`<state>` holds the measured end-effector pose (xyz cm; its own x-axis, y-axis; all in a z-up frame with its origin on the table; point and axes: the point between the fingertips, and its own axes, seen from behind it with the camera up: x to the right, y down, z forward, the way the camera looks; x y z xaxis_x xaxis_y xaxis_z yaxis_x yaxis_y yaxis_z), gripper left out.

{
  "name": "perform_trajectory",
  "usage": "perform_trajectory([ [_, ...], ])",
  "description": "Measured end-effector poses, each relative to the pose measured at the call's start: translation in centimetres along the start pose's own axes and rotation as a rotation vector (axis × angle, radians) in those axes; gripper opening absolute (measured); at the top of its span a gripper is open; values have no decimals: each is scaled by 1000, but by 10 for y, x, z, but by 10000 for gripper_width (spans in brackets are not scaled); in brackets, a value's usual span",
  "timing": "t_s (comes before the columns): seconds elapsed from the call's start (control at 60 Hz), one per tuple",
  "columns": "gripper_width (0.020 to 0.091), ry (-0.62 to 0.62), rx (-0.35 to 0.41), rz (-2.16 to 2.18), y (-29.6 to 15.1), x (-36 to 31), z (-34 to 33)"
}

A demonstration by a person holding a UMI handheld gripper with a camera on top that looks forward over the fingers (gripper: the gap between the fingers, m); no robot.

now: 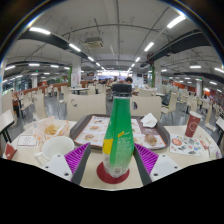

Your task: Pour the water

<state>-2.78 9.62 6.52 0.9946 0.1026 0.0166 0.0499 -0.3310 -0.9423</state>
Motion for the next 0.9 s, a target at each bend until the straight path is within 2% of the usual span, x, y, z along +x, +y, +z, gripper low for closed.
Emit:
perform_trajectory([
  [0.233, 857, 100, 38, 1, -2, 25, -91],
  [0.617, 855, 103, 110, 38, 34, 7, -310],
  [0.9, 854, 149, 154, -37, 44, 11, -385],
])
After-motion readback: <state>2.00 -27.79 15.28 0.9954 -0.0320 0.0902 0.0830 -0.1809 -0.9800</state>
